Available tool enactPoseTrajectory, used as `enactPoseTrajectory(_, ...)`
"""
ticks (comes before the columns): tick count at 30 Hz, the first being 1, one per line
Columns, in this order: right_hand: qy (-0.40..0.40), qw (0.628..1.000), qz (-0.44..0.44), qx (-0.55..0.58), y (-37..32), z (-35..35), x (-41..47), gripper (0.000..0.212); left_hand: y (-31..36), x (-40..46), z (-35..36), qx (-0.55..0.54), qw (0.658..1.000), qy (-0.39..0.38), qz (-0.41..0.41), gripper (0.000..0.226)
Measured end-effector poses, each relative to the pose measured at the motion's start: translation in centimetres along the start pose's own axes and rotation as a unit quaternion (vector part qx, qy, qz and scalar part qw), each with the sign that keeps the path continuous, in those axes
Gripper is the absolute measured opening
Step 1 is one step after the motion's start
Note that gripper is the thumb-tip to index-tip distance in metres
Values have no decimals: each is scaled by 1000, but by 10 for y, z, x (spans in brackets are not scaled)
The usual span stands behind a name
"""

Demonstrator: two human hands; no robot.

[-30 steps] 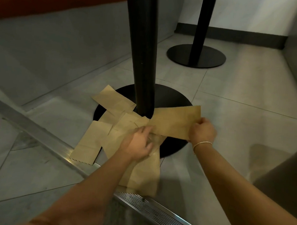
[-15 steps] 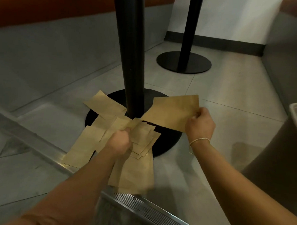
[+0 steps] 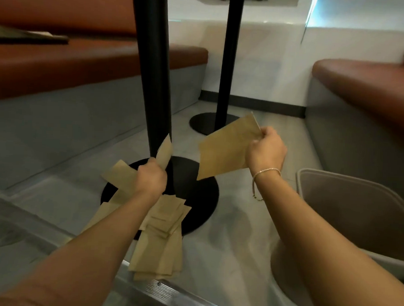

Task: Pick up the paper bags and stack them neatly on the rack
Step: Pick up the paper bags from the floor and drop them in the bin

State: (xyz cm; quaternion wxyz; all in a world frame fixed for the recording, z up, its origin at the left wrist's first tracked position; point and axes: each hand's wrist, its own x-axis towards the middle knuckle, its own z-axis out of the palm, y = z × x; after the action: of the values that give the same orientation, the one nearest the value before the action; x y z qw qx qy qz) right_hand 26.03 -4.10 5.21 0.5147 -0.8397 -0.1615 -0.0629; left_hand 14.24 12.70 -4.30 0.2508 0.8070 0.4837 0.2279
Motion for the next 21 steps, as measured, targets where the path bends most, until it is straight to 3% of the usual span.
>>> enactPoseTrajectory(8,59,991,-80,-89,-35,-99,5,48,92,-50,-34,-117,992,40,37,26)
enactPoseTrajectory(12,115,974,-105,-164,-36,-154,13,46,125,-68,-43,-122,989,51,72,25)
enactPoseTrajectory(18,126,957,-83,-247,-17,-191,25,39,162,-88,-40,-157,977,40,137,17)
enactPoseTrajectory(21,90,955,-46,-280,-4,-199,25,37,177,-101,-35,-178,968,13,174,17)
